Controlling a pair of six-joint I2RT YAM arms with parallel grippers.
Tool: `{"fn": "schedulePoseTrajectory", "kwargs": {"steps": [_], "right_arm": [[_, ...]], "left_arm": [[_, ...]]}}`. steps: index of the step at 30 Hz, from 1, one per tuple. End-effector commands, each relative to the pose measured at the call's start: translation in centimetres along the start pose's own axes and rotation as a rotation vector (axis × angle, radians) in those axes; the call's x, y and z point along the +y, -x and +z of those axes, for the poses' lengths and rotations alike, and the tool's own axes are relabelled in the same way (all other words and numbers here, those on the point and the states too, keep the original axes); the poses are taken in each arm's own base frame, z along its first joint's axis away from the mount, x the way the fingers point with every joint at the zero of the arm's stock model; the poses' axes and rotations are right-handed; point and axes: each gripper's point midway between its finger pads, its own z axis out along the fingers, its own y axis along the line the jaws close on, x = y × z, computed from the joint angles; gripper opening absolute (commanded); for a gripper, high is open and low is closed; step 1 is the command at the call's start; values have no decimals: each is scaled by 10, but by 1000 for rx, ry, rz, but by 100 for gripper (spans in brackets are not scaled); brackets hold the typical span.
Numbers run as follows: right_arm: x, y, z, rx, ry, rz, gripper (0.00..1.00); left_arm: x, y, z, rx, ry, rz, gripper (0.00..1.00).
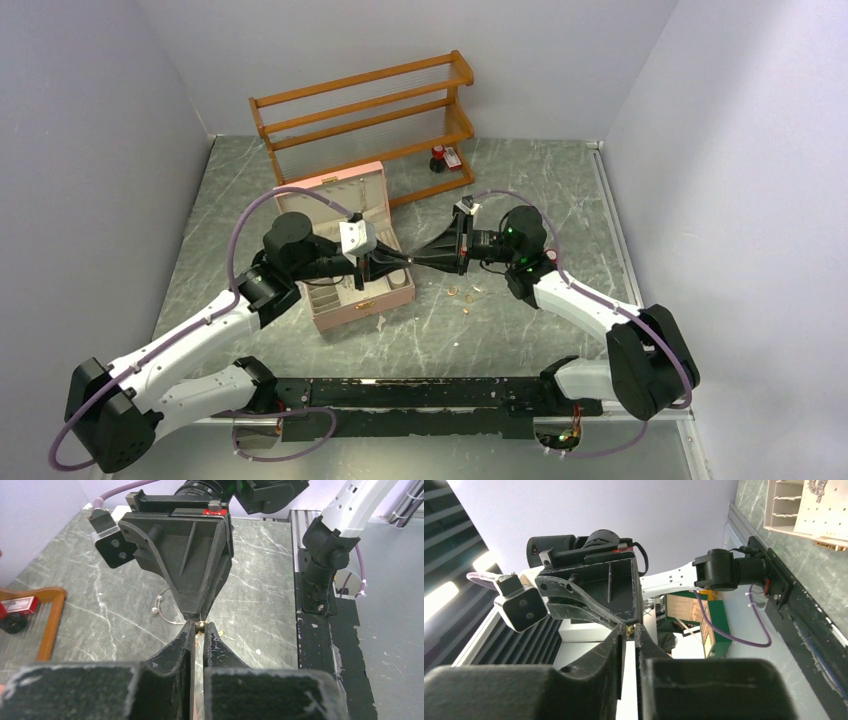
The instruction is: Organize the mixed jewelry
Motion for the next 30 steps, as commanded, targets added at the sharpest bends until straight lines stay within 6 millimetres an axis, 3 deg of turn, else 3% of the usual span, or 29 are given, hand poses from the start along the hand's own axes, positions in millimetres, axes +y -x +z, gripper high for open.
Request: {"fn": "schedulePoseTrajectory", "kwargs": {"steps": [1, 5, 8, 13, 19, 22, 30], "right_arm": [[1, 3, -3, -25, -7, -35, 23], [-3, 11, -5, -63, -22, -49, 45], [-12, 20, -7, -98, -54, -57, 52], [-42, 37, -13, -178, -160, -81, 53], [-99, 58, -34, -333, -425, -153, 51], [-115, 62, -50, -404, -519, -178, 51], [-135, 65, -72, -535, -642, -275, 49]], "left_arm": [[9, 14, -8, -24, 83, 53, 5], [11, 6, -17, 28, 136, -12, 5], [11, -3, -23, 75, 175, -97, 5], [13, -23, -34, 208, 283, -323, 5], [12, -65, -51, 482, 416, -577, 5], [18, -82, -59, 547, 516, -652, 9], [30, -121, -79, 774, 708, -751, 5]]}}
